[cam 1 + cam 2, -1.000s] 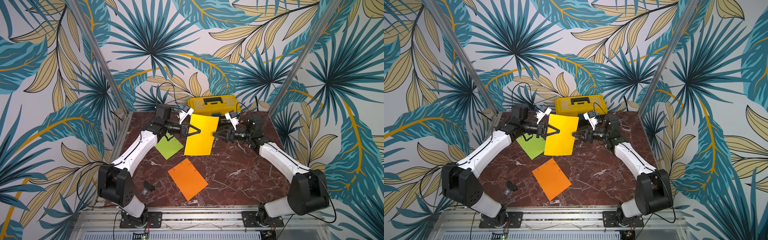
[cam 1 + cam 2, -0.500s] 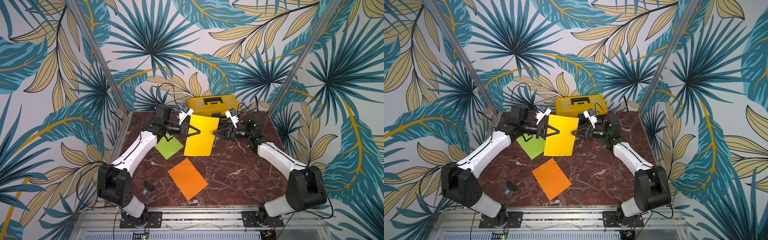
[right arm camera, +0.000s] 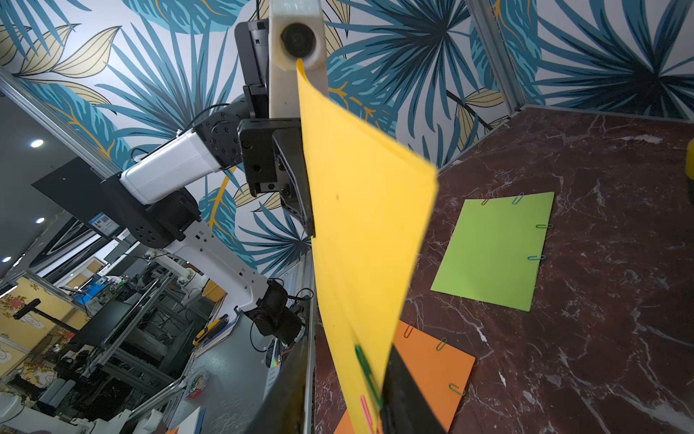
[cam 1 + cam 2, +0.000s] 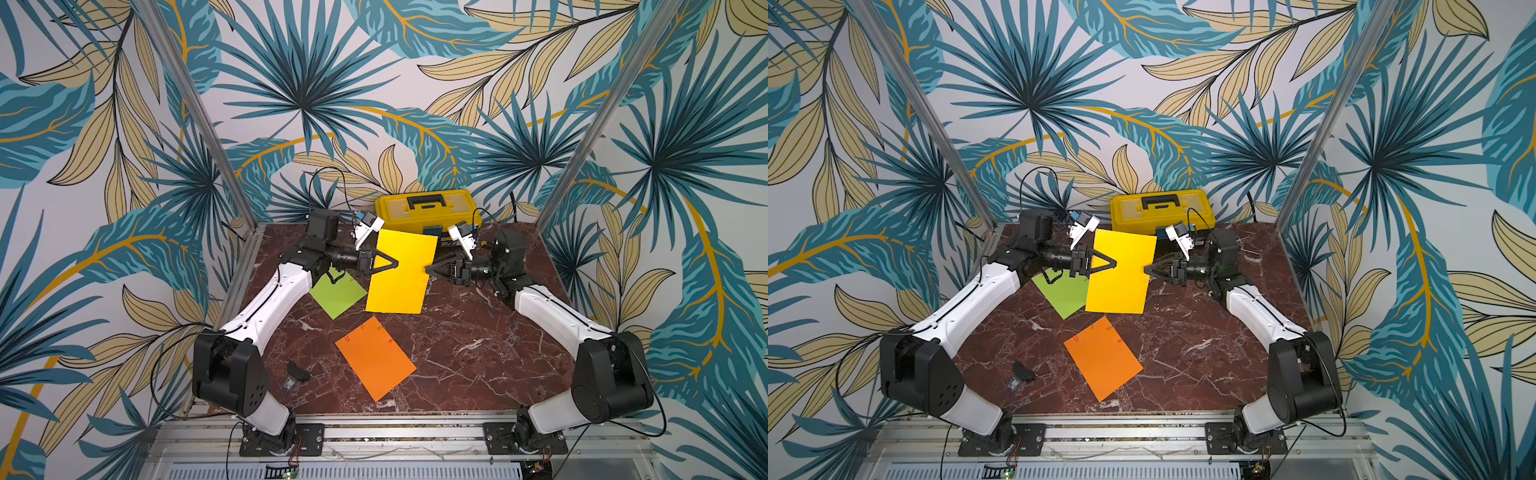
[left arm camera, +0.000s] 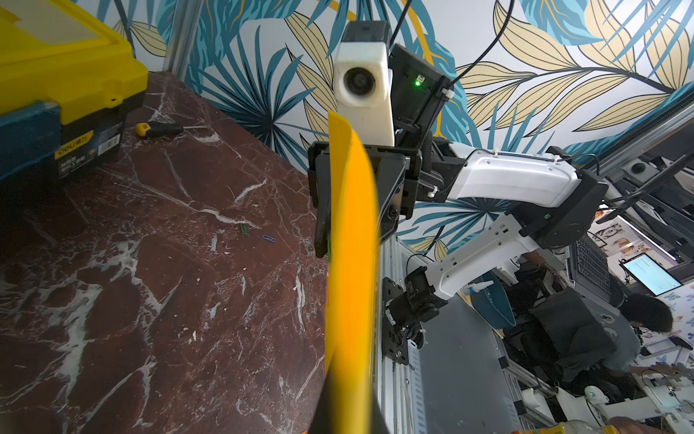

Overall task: Unclip the paperclips from the documents
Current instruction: Remove the paper clip from the document.

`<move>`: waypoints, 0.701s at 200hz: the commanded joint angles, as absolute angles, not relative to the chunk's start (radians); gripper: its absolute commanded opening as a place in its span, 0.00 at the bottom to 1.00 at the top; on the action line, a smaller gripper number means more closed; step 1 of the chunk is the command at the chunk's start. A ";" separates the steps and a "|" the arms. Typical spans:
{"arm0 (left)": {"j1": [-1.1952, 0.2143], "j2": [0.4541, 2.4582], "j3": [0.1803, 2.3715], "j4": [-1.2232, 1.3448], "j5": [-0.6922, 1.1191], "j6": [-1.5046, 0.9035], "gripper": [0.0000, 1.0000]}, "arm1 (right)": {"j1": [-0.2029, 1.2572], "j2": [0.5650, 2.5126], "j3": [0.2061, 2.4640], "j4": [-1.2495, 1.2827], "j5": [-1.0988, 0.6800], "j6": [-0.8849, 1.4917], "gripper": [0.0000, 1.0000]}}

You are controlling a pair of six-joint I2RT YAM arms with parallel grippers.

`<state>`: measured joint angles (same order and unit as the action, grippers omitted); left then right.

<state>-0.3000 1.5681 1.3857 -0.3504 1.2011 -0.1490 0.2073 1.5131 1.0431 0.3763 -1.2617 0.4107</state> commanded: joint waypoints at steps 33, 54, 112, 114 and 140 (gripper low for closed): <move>-0.291 1.532 1.361 -0.333 1.209 -0.139 0.00 | 0.205 1.488 1.035 0.357 -1.266 0.398 0.21; -0.290 1.530 1.363 -0.333 1.206 -0.137 0.00 | 0.205 1.488 1.037 0.353 -1.267 0.397 0.15; -0.286 1.528 1.359 -0.333 1.201 -0.138 0.00 | 0.206 1.480 1.037 0.293 -1.263 0.355 0.14; -0.287 1.528 1.359 -0.333 1.200 -0.139 0.00 | 0.206 1.480 1.037 0.292 -1.263 0.355 0.14; -0.284 1.525 1.355 -0.334 1.201 -0.138 0.00 | 0.205 1.480 1.038 0.285 -1.259 0.350 0.10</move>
